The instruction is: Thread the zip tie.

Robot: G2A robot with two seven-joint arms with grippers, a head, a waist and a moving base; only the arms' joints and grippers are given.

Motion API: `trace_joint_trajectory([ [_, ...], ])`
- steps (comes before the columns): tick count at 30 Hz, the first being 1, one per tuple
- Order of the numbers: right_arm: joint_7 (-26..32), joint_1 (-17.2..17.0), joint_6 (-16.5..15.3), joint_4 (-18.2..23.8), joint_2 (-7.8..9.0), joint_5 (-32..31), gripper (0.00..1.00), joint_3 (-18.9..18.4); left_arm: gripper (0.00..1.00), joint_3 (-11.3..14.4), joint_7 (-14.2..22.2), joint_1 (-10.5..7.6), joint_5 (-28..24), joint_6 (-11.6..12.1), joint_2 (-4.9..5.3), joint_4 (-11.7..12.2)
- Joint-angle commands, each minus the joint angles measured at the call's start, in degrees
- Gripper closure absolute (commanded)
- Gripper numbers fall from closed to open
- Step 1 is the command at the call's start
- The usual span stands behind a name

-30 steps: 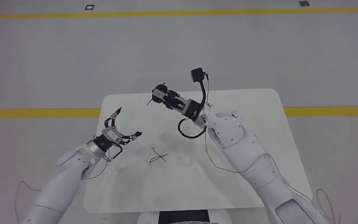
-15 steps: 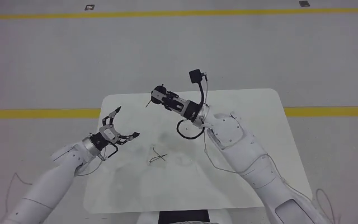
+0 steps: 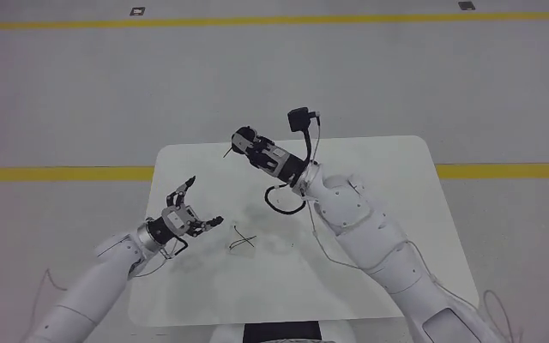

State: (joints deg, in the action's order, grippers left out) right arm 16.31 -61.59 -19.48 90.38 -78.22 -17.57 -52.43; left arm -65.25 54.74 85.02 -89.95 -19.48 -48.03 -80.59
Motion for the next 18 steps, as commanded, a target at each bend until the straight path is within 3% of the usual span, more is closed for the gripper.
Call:
trace_joint_trajectory([
  [1, -1.58, 0.22, 0.00, -0.33, 0.25, -1.51, 1.00, 0.61, 0.00, 1.07, 3.07, -0.74, 0.00, 0.00, -0.17, 1.35],
  [13, -7.44, 2.63, 0.00, -2.41, 2.87, -9.84, 1.00, 6.48, 0.00, 5.79, 11.41, -4.21, 0.00, 0.00, -0.04, 5.85],
  [18, -7.79, 2.76, 0.00, -2.44, 3.05, -9.97, 1.00, 6.89, 0.00, 5.81, 11.36, -5.03, 0.00, 0.00, 0.10, 6.25],
])
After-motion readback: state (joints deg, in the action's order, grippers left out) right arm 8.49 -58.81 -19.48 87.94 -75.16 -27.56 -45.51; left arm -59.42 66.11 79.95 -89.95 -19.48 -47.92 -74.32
